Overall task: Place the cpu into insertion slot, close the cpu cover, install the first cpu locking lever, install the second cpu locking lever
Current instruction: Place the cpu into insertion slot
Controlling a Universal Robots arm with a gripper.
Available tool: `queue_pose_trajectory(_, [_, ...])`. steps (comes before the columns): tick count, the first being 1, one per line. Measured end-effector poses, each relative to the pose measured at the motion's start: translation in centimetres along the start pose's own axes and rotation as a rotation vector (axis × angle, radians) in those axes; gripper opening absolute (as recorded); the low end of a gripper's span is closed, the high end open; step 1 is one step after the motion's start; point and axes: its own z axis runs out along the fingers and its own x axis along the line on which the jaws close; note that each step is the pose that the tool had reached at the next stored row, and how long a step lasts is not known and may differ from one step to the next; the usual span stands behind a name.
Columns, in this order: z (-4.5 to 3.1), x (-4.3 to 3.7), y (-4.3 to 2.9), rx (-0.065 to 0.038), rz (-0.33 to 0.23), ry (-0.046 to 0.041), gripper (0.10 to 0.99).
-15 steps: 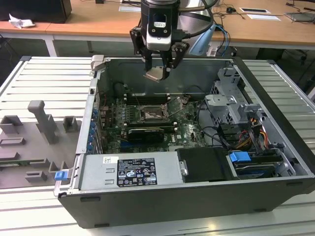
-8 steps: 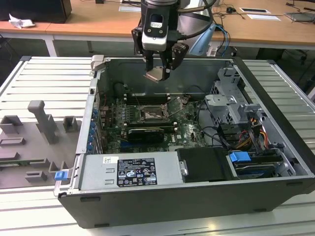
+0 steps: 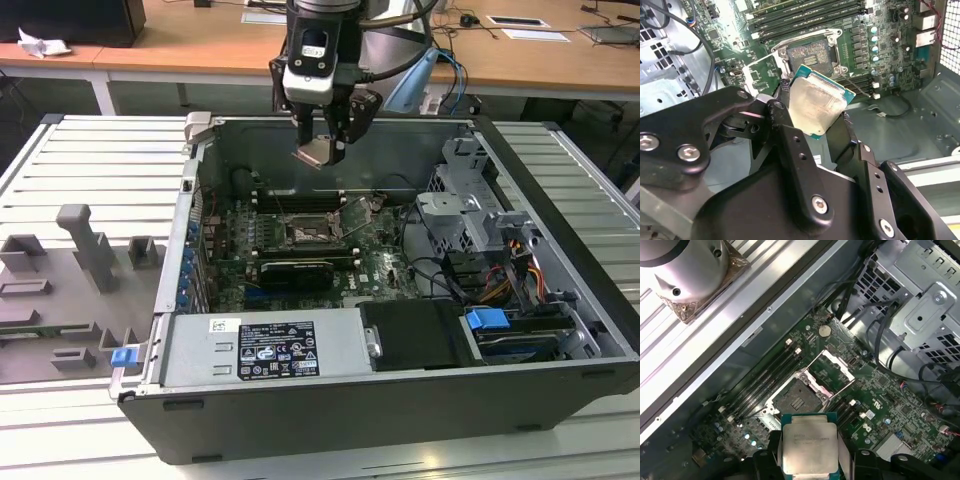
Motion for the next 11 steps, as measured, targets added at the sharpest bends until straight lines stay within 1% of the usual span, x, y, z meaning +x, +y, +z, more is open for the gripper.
queue_pose_trajectory(2, [0.02, 0.00, 0.00, 0.000, 0.020, -0.0017, 0.533])
queue_pose_trajectory(3, [0.02, 0.00, 0.00, -0.001, 0.045, -0.0038, 0.533])
queue_pose_trajectory(5, [0.07, 0.00, 0.00, -0.002, 0.100, -0.0085, 0.533])
queue_pose_trajectory(6, [0.15, 0.00, -0.01, -0.003, 0.148, -0.0127, 0.533])
queue_pose_trajectory(8, [0.21, -0.01, -0.01, -0.003, 0.171, -0.0151, 0.533])
queue_pose_trajectory(10, [0.32, -0.01, -0.02, -0.004, 0.214, -0.0187, 0.533])
queue_pose_trajectory(11, [0.33, 0.00, -0.03, -0.004, 0.225, -0.0198, 0.533])
